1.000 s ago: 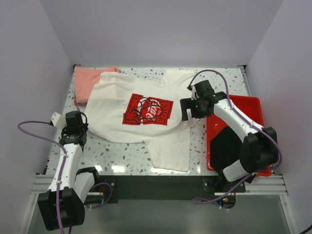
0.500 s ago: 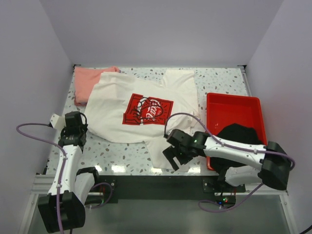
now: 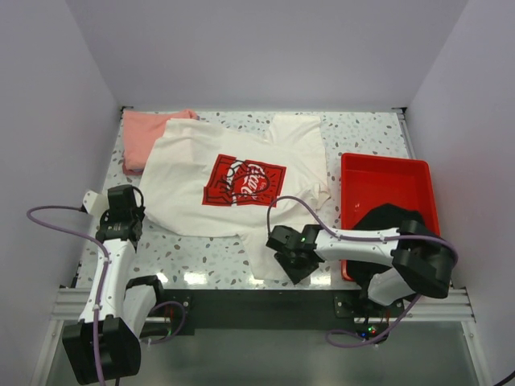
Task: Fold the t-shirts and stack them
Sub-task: Fold the tshirt
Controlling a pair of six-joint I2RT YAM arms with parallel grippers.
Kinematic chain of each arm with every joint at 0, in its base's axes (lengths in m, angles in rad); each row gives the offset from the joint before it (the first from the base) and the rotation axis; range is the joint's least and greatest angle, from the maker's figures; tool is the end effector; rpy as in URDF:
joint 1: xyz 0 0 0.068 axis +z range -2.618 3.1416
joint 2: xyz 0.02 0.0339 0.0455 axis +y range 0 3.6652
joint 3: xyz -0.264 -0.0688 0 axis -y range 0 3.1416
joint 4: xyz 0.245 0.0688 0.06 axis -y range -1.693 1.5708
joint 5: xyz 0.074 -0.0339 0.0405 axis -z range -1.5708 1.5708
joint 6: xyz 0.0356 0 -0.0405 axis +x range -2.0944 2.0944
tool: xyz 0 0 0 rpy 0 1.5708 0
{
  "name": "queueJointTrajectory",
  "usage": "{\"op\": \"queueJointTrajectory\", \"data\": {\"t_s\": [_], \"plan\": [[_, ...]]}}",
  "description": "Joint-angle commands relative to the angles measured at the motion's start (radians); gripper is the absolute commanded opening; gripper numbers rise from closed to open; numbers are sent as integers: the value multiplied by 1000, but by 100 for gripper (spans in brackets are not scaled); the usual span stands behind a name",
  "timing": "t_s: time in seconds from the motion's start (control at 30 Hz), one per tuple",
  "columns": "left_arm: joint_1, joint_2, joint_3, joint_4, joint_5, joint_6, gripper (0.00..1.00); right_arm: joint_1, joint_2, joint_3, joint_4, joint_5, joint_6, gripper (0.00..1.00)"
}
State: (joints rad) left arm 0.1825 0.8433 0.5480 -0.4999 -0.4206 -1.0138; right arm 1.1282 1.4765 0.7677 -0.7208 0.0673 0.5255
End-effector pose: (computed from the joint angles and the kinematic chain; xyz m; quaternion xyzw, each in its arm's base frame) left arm 0.1654 0.0453 0.2207 -0.5750 0.7037 0.0275 0.4164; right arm 0.1031 0.2119 0.1540 -0.2936 0.9527 0.0291 0.0724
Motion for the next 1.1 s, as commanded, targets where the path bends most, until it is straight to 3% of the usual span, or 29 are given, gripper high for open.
{"op": "queueJointTrajectory", "data": {"t_s": [0.0,0.03,0.07,0.17,0.33,0.4,0.73,1.07], "plan": [[6,-6,38,-8,-27,-31,0,13,-10,-74,44,-27,86,38],[8,-6,40,-11,-30,-32,0,15,-16,-82,41,-18,111,32],[6,-7,40,-12,-30,-34,0,15,-25,-85,34,-17,120,14],[6,-15,50,-26,-27,-37,0,22,-91,-45,-88,8,143,0],[5,-33,84,-74,-44,-55,0,31,-247,91,-281,-63,133,0],[6,-46,99,-114,-55,-74,0,33,-278,123,-331,-159,142,0],[6,-110,109,-249,-122,-134,0,122,-329,87,-267,-406,232,0],[6,-93,98,-243,-133,-151,0,122,-329,165,-385,-230,234,0]]}}
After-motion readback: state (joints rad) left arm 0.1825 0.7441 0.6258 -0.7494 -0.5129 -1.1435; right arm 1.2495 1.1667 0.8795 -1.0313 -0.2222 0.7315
